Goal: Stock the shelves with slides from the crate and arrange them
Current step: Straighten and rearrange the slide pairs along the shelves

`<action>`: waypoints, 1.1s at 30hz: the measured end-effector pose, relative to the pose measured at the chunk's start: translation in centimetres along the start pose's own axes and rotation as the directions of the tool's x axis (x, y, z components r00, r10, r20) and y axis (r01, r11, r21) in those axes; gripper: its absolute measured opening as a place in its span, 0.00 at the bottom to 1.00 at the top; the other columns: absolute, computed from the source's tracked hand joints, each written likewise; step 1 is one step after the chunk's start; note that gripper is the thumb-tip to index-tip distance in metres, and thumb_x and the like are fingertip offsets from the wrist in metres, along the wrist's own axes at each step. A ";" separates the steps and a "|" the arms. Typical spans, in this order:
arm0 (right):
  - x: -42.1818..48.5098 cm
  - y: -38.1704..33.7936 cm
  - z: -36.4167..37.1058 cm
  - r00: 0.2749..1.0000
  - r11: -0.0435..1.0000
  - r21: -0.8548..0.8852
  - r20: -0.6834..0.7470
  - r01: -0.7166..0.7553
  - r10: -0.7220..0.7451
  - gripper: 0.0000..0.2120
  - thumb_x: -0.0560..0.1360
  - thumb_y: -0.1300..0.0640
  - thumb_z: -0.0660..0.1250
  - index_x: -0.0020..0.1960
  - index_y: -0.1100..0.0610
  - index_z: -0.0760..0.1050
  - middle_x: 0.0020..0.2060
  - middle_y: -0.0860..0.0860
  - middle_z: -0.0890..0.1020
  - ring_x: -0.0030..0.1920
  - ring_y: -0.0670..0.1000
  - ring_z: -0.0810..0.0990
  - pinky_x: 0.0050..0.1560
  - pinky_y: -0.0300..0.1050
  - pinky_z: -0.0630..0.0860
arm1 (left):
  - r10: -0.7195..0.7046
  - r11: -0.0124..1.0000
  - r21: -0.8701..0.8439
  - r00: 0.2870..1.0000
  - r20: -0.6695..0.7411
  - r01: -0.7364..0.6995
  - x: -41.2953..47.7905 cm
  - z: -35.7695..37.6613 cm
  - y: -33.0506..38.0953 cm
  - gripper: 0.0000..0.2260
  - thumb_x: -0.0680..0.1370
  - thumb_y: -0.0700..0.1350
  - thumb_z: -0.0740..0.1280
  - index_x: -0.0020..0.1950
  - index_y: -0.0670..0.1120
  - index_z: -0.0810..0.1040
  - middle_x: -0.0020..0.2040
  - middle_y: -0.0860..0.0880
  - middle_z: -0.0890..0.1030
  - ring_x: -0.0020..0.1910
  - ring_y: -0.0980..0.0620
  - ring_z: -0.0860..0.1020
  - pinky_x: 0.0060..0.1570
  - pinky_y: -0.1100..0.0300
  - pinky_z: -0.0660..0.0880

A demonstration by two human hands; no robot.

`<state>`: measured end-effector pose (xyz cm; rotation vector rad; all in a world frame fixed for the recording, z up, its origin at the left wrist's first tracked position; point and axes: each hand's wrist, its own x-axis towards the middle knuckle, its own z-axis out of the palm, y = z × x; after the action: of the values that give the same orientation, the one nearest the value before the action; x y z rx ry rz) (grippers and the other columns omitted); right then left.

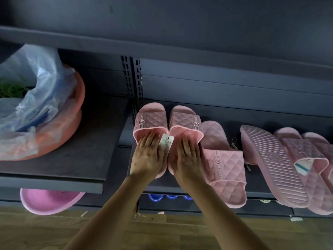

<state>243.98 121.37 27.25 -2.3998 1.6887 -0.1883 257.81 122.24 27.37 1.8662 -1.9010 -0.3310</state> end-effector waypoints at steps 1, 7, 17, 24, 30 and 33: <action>0.4 0.0 -0.3 1.000 1.000 0.015 0.002 -0.001 0.001 0.35 0.73 0.46 0.45 0.70 0.69 0.61 0.69 0.65 0.65 0.70 0.66 0.62 0.68 0.60 0.53 | 0.001 1.000 -0.005 1.000 -0.014 -0.001 0.5 0.2 0.0 0.25 0.80 0.51 0.50 0.62 0.34 0.74 0.59 0.36 0.78 0.60 0.38 0.76 0.62 0.43 0.63; 2.9 1.5 -0.8 1.000 0.998 0.062 0.003 0.002 -0.002 0.41 0.68 0.42 0.30 0.75 0.64 0.44 0.75 0.60 0.46 0.75 0.59 0.41 0.68 0.46 0.31 | -0.018 1.000 -0.010 1.000 0.020 0.018 3.5 1.1 0.2 0.24 0.77 0.48 0.53 0.61 0.32 0.74 0.59 0.34 0.77 0.60 0.36 0.76 0.60 0.39 0.70; 2.9 1.3 -1.7 0.999 0.989 0.141 0.017 -0.031 0.029 0.32 0.77 0.45 0.42 0.76 0.63 0.47 0.76 0.58 0.49 0.76 0.57 0.44 0.73 0.46 0.35 | -0.042 0.997 -0.066 0.994 0.100 0.049 4.0 0.7 0.4 0.29 0.76 0.52 0.48 0.66 0.33 0.70 0.65 0.35 0.72 0.67 0.37 0.70 0.67 0.44 0.62; -1.7 1.4 -5.9 0.999 0.957 0.289 -0.047 0.003 0.011 0.27 0.77 0.59 0.63 0.73 0.62 0.59 0.71 0.57 0.65 0.72 0.56 0.62 0.71 0.50 0.61 | -0.140 0.979 -0.131 0.982 0.124 0.156 1.6 -3.4 2.6 0.29 0.80 0.58 0.44 0.74 0.42 0.59 0.74 0.41 0.62 0.72 0.43 0.60 0.69 0.52 0.57; -6.1 3.2 -9.0 0.986 0.973 0.230 -0.163 0.001 0.038 0.23 0.70 0.61 0.67 0.64 0.64 0.72 0.57 0.59 0.79 0.58 0.59 0.78 0.58 0.54 0.74 | -0.056 0.968 -0.236 0.991 0.121 0.084 -1.2 -6.1 6.6 0.22 0.80 0.43 0.57 0.74 0.43 0.61 0.73 0.44 0.63 0.72 0.46 0.61 0.68 0.50 0.62; -7.8 4.6 -10.2 0.981 0.980 0.186 -0.166 -0.067 0.099 0.23 0.67 0.59 0.66 0.61 0.64 0.74 0.55 0.59 0.81 0.54 0.60 0.80 0.54 0.57 0.76 | -0.024 0.957 -0.284 0.991 0.130 0.061 -1.8 -6.2 8.5 0.21 0.79 0.41 0.60 0.72 0.42 0.64 0.73 0.44 0.64 0.72 0.46 0.62 0.67 0.50 0.64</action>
<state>234.90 126.27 36.17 -2.2324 1.7578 -0.5281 253.26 125.38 36.43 1.7270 -1.7813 -0.7152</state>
